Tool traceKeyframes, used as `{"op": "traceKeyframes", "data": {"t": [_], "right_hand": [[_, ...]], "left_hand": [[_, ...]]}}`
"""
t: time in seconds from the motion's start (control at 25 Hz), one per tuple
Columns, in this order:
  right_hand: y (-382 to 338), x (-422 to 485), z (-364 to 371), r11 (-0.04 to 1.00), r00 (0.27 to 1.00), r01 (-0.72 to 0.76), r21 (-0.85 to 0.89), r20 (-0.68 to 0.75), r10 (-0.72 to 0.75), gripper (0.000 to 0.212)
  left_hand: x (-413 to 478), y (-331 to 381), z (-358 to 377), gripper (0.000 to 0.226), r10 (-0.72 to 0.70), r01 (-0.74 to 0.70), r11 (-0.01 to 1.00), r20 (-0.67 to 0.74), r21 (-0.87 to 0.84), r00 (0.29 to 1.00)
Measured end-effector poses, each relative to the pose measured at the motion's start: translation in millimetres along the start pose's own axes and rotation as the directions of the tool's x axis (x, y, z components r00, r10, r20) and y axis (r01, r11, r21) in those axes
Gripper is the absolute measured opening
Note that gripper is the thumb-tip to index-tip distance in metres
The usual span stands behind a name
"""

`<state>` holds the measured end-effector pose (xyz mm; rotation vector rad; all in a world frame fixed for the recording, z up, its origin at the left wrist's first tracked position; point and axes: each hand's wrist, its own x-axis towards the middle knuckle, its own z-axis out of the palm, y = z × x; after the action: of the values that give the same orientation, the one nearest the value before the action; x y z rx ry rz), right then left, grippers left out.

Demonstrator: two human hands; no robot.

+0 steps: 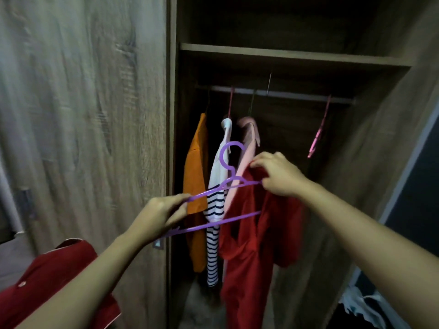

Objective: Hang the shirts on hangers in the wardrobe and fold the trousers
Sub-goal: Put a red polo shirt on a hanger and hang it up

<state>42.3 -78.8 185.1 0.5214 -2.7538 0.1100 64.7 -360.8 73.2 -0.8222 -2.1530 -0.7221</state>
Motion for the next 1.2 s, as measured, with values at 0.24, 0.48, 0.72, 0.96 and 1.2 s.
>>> {"op": "traceKeyframes", "data": {"t": [0.24, 0.48, 0.72, 0.96, 1.2], "right_hand": [[-28.0, -13.7, -12.6, 0.985, 0.980, 0.154, -0.083, -0.111, -0.163, 0.049], [-19.4, -16.1, 1.8, 0.945, 0.912, 0.134, -0.299, -0.337, -0.236, 0.062], [-31.1, -9.3, -27.7, 0.966, 0.828, 0.156, -0.207, -0.506, -0.242, 0.047], [-9.2, -26.5, -31.7, 0.933, 0.796, 0.163, -0.321, -0.516, -0.317, 0.060], [23.6, -52.3, 13.5, 0.912, 0.883, 0.136, -0.386, -0.370, -0.288, 0.066]], "left_hand": [[-6.4, 4.9, 9.1, 0.033, -0.145, 0.110, 0.979, -0.208, -0.169, 0.967], [-10.2, 14.3, 5.6, 0.035, 0.010, 0.106, 0.947, -0.358, 0.302, 0.934], [-59.4, 68.1, 90.7, 0.037, -0.173, 0.169, 0.971, 0.011, 0.168, 0.985], [-48.4, 13.8, 77.6, 0.080, -0.562, 0.660, 0.744, 0.438, -0.102, 0.702], [-15.1, -3.0, 8.1, 0.046, -0.588, 0.775, 0.613, 0.566, -0.154, 0.577]]}}
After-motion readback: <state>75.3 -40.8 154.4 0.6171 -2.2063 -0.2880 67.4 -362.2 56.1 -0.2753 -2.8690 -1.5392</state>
